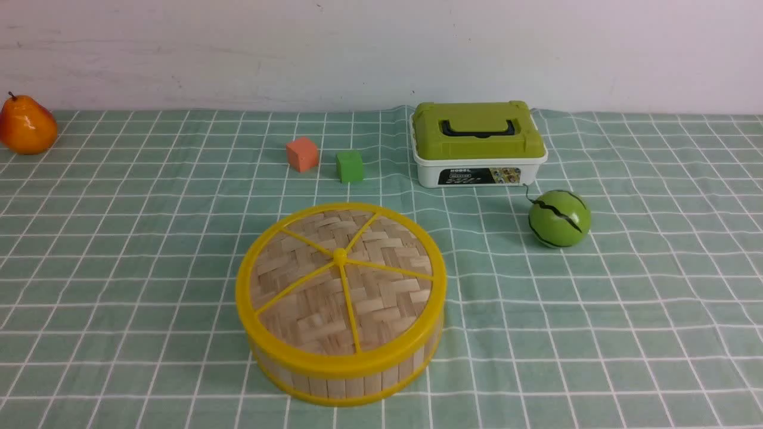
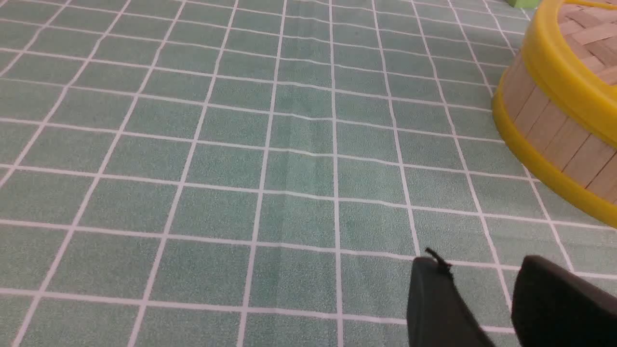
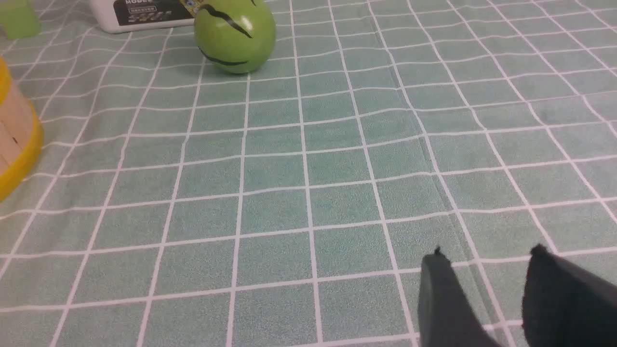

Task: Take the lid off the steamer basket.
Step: Use the right arm to lift the lid of the steamer

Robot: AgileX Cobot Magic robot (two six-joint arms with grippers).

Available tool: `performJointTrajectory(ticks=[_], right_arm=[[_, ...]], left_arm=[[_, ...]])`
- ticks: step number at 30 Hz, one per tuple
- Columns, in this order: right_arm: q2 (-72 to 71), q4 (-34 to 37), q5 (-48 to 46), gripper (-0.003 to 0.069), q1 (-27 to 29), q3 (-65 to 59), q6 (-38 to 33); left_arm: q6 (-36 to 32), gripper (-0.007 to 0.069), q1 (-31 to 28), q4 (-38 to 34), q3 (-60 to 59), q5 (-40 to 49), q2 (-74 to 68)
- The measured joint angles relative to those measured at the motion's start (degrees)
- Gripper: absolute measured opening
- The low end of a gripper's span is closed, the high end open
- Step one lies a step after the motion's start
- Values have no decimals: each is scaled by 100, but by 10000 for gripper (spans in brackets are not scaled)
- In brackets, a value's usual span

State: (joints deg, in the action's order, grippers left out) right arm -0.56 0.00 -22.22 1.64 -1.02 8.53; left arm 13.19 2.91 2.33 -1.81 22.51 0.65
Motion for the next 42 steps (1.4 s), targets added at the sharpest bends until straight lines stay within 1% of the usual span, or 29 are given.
performJointTrajectory(ticks=[8,42], right_arm=[[0,0,0,237,0,0,0],[0,0,0,238,0,0,2]], left_arm=[[0,239,0,0,0,0,0],[0,239,0,0,0,0,0]])
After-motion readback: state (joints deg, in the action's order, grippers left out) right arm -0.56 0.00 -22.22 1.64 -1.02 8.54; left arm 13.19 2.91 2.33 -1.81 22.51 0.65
